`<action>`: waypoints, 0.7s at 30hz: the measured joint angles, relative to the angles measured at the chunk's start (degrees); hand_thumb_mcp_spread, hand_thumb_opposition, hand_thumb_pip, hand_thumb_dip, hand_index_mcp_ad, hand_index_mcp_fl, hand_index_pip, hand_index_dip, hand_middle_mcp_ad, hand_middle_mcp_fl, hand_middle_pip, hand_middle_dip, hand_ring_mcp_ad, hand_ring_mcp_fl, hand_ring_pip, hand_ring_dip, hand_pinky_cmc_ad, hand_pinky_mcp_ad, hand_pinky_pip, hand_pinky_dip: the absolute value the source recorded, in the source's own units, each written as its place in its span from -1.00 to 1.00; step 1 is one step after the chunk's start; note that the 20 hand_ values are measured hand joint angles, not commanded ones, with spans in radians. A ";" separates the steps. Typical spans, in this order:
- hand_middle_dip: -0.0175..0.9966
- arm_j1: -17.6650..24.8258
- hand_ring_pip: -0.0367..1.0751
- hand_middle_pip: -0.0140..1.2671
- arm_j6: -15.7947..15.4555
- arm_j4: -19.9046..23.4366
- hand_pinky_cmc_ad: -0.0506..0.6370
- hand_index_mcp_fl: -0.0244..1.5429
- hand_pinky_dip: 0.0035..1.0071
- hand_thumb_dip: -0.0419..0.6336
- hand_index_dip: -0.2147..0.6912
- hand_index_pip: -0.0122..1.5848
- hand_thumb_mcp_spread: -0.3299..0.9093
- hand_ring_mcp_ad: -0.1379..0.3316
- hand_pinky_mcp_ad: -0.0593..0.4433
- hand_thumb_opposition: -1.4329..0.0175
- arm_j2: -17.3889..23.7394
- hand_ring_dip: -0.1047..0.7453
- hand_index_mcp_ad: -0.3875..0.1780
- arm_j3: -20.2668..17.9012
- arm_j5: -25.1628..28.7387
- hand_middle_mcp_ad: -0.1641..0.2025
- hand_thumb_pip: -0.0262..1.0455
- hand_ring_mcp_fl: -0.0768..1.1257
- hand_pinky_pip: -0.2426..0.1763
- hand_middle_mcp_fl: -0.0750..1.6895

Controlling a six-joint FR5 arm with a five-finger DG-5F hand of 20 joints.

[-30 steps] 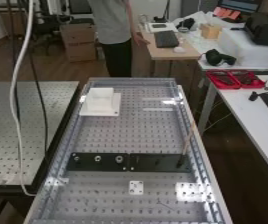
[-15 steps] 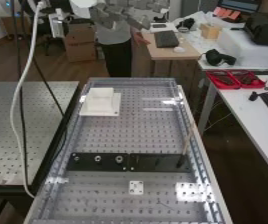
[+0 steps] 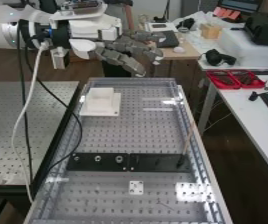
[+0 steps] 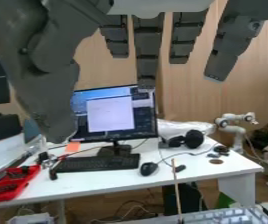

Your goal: Grab the paper clip and place it in the clear container

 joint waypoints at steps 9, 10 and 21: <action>-0.27 -5.46 -0.75 -0.76 1.93 3.36 0.21 -0.88 -0.14 -0.13 -0.78 -0.84 0.13 0.23 0.48 -0.14 -4.29 -0.40 0.30 -1.31 -5.68 0.30 0.38 -0.79 -0.20 -0.41; -0.24 -6.36 -0.75 -0.75 2.06 3.98 0.21 -0.88 -0.17 -0.12 -0.80 -0.84 0.14 0.23 0.47 -0.15 -5.01 -0.40 0.29 -1.50 -6.69 0.30 0.38 -0.79 -0.20 -0.41; -0.09 -13.21 -0.75 -0.75 3.69 12.84 0.16 -0.88 -0.28 -0.03 -0.82 -0.84 0.15 0.20 0.44 -0.15 -10.83 -0.34 0.24 -3.59 -14.62 0.30 0.41 -0.68 -0.20 -0.40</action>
